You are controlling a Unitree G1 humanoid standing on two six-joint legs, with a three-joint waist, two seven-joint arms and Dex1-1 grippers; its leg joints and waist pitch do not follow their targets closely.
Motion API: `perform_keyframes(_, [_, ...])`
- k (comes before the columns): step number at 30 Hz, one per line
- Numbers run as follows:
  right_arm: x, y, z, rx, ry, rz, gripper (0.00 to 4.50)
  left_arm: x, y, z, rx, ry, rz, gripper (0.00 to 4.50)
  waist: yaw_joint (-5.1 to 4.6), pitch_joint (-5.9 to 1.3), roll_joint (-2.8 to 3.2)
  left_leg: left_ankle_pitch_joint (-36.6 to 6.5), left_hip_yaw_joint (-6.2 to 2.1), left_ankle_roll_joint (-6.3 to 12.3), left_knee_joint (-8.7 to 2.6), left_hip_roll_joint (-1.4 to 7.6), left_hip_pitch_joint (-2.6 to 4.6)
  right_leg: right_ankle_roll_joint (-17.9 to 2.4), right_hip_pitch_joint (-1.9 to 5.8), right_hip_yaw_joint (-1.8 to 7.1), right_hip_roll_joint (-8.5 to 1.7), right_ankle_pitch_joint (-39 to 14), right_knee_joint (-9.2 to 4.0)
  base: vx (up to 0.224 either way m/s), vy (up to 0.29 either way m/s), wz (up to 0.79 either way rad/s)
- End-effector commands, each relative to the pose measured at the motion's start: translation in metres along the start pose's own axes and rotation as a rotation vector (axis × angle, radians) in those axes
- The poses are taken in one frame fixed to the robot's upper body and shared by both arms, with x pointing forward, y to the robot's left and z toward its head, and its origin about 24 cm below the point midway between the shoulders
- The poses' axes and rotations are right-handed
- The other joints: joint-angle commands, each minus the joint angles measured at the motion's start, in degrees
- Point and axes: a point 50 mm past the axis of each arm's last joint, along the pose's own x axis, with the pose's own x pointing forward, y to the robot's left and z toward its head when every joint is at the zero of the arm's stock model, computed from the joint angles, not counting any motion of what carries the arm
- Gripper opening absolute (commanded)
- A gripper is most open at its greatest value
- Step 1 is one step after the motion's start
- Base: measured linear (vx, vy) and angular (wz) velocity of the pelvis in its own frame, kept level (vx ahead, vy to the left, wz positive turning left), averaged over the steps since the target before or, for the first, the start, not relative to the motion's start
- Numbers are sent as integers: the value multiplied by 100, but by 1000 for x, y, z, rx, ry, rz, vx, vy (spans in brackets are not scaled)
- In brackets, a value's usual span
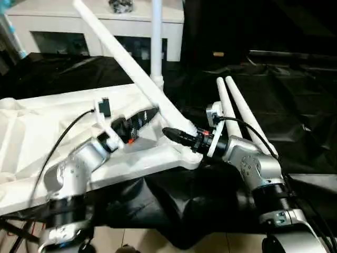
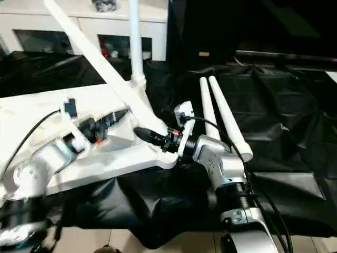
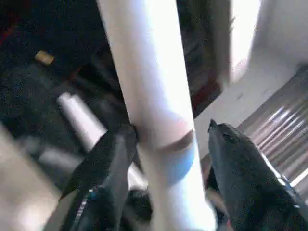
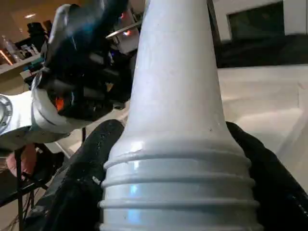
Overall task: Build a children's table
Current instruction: Insert table leg to table base
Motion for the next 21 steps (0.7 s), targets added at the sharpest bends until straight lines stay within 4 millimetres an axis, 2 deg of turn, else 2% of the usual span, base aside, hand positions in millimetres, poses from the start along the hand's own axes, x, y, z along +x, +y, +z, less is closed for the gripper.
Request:
perform_keyframes(1, [0, 2, 1, 5, -1, 10, 275, 9, -8, 5, -32, -38, -50, 313, 21, -334, 24, -652, 47, 152, -295, 12, 90, -1335, 306, 264, -241, 816, -417, 0, 0, 0])
perform_keyframes(8, [2, 8, 0, 11, 11, 35, 275, 20, 3, -1, 0, -18, 71, 370, 15, -342, 29, -554, 29, 159, -297, 17, 94, -1197, 321, 259, -235, 928, -426, 0, 0, 0])
perform_keyframes(9, [3, 9, -1, 14, 14, 36, 275, 22, 2, 1, -13, -42, 67, 338, 16, -347, 35, -518, 29, 142, -289, 14, 94, -1201, 321, 258, -234, 1014, -414, 0, 0, 0])
perform_keyframes(10, [3, 9, -1, 14, 14, 36, 275, 22, 2, 1, -14, -44, 66, 324, 15, -353, 30, -504, 30, 145, -286, 13, 96, -1215, 321, 257, -236, 1057, -415, 0, 0, 0])
perform_keyframes(13, [3, 10, -1, 18, 13, 35, 275, 25, -5, 4, -37, -60, 18, 330, 19, -356, 19, -452, 34, 156, -279, 1, 85, -1262, 327, 252, -234, 1165, -401, 0, 0, 0])
perform_keyframes(14, [3, 10, -1, 21, 11, 35, 275, 25, -6, 4, -33, -55, 14, 281, 15, -356, 20, -414, 32, 176, -277, 4, 86, -1260, 328, 252, -230, 1206, -397, 0, 0, 0])
perform_keyframes(15, [3, 10, -1, 24, 10, 33, 275, 26, -7, 4, -34, -51, 7, 281, 7, -352, -50, -405, 43, 200, -278, 3, 85, -1258, 333, 255, -226, 1202, -405, 0, 0, 0])
perform_keyframes(16, [3, 10, -2, 28, 10, 33, 275, 26, -6, 3, -25, -46, 15, 281, 17, -351, -22, -413, 39, 201, -279, 1, 85, -1274, 331, 253, -232, 1161, -391, 0, 0, 0])
perform_keyframes(17, [3, 9, -2, 32, 11, 31, 275, 27, -6, 3, -14, -43, 22, 283, 13, -345, -61, -453, 47, 227, -285, 12, 89, -1251, 329, 257, -240, 1033, -407, 0, 0, 0])
perform_keyframes(18, [3, 9, -2, 34, 12, 30, 275, 28, -6, 3, -9, -43, 26, 266, 17, -339, -29, -478, 43, 213, -290, 20, 92, -1239, 318, 257, -249, 924, -413, 0, 0, 0])
perform_keyframes(19, [3, 9, -2, 34, 12, 30, 275, 28, -6, 3, -9, -43, 26, 244, 15, -339, -28, -475, 43, 201, -290, 21, 90, -1228, 318, 259, -247, 906, -415, 0, 0, 0])
perform_keyframes(20, [4, 9, -2, 33, 17, 26, 275, 29, -6, 4, 0, -43, 25, 233, 7, -340, -56, -463, 44, 189, -292, 27, 97, -1220, 316, 262, -242, 922, -415, 0, 0, 0])
perform_keyframes(21, [4, 9, -2, 32, 20, 26, 275, 29, -6, 5, 2, -45, 24, 231, 13, -343, -38, -430, 41, 177, -290, 26, 97, -1216, 318, 261, -245, 969, -406, 0, 0, 0])
